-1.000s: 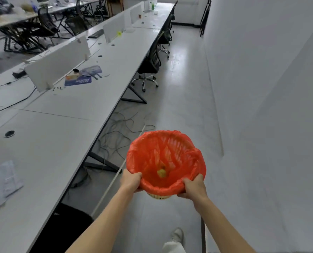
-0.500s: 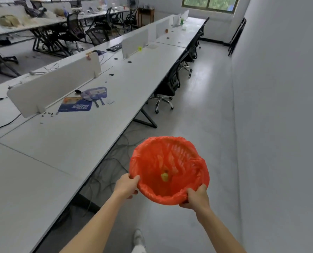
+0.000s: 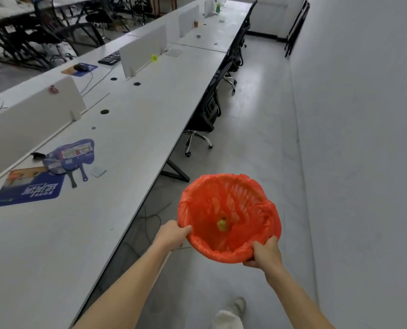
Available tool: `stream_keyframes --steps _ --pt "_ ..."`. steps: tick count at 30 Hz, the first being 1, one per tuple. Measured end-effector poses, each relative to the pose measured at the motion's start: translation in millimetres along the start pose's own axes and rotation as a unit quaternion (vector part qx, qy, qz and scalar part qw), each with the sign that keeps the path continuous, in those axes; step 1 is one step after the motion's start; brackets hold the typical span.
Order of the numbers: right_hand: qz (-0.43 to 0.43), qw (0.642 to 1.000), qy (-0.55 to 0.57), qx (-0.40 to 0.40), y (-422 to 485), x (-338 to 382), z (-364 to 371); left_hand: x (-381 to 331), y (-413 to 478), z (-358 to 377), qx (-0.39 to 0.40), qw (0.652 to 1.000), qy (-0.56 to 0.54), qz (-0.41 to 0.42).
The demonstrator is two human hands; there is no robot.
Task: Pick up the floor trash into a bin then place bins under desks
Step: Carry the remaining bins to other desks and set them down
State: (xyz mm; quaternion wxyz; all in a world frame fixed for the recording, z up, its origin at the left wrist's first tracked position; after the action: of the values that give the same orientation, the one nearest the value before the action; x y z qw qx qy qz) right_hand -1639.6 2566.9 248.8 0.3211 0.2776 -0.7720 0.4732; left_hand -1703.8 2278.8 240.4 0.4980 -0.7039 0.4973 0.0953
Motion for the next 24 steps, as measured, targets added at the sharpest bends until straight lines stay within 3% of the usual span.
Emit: stream_keyframes --steps 9,15,20,24 --pt "0.045 0.997 -0.032 0.049 208 93 -7 -109 157 8 0.025 0.999 0.031 -0.033" --pt "0.016 0.986 -0.145 0.08 325 190 10 -168 244 -30 -0.011 0.998 0.057 -0.037" --pt "0.012 0.972 -0.222 0.082 433 237 51 -203 348 -93 -0.145 0.988 0.051 -0.017" --pt "0.034 0.962 -0.26 0.073 521 250 96 -242 439 -138 -0.232 0.96 0.154 0.027"
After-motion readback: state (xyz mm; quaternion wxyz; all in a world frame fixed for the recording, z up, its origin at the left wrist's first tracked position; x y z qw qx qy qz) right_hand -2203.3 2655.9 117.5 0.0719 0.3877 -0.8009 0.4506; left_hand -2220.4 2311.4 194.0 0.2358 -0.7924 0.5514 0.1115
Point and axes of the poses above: each hand's wrist, its own y-axis towards the middle knuckle, its own z-axis out of the palm, x = y × z, the point moved 8 cm from there along y, towards the middle knuckle, and after that the axes turned 1 degree about x, right-handed, at the moved point
